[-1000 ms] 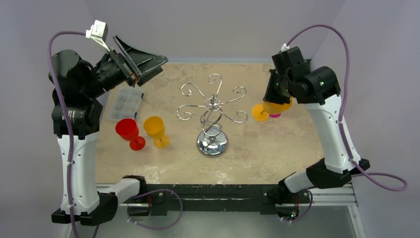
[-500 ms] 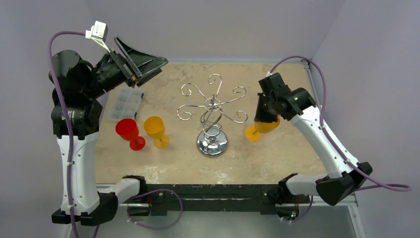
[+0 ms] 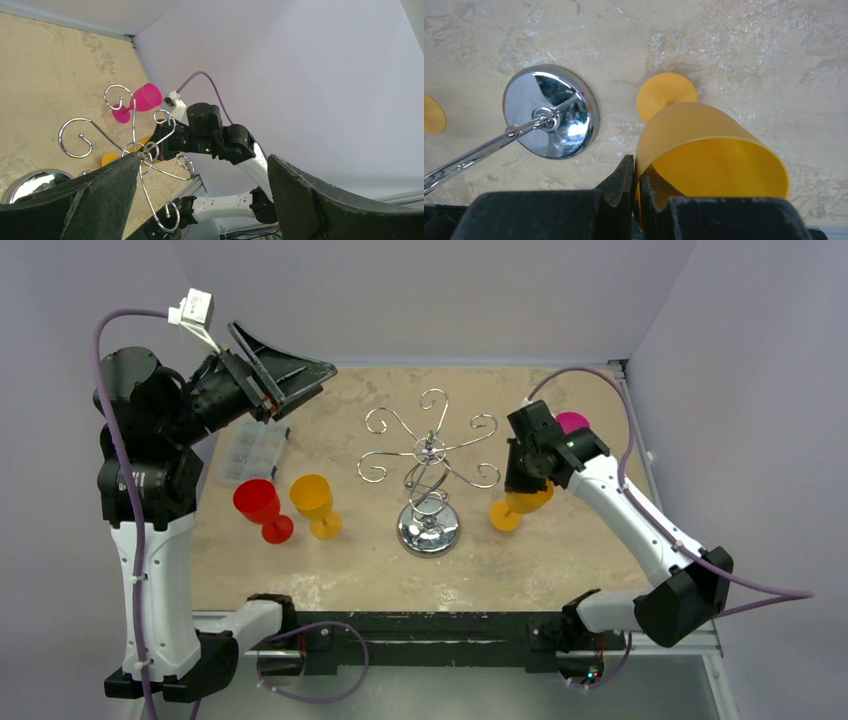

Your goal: Take the wine glass off the wine glass rack

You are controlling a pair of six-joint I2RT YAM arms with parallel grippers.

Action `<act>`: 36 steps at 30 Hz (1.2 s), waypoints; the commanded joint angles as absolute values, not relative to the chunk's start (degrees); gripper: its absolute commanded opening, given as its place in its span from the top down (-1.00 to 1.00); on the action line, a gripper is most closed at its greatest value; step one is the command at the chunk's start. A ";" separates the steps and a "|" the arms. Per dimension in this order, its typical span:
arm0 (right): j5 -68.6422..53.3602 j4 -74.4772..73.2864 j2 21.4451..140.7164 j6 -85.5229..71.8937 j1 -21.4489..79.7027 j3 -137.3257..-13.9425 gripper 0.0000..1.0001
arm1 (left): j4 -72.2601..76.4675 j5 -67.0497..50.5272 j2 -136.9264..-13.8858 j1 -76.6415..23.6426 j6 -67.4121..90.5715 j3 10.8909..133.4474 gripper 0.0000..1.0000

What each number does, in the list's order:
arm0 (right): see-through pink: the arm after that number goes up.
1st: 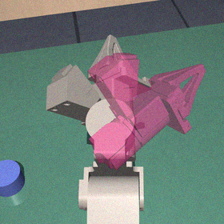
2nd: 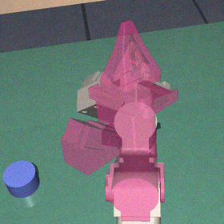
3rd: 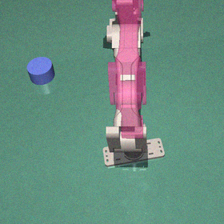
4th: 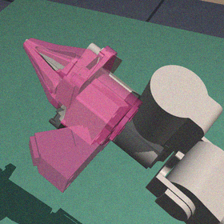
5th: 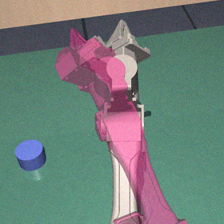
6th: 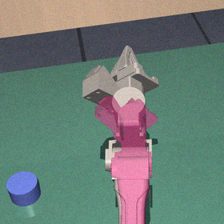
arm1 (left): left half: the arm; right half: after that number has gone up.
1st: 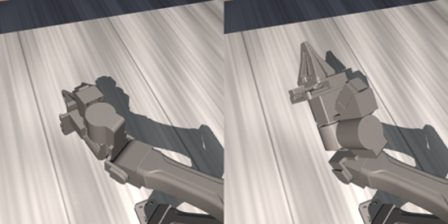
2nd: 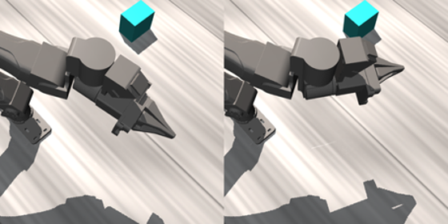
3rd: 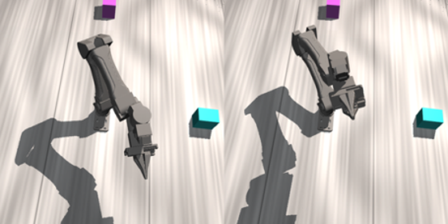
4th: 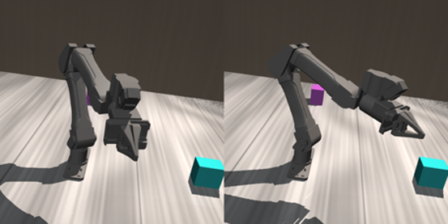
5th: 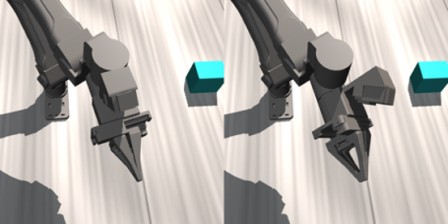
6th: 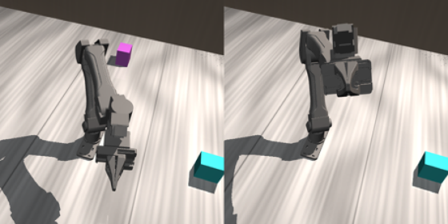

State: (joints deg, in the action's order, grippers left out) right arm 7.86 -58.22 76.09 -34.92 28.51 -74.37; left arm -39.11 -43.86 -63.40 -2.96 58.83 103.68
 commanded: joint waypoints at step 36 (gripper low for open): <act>10.55 -63.24 73.53 -30.68 28.62 -92.59 -0.26 | -42.19 -40.59 -61.26 -2.10 54.02 105.68 -0.88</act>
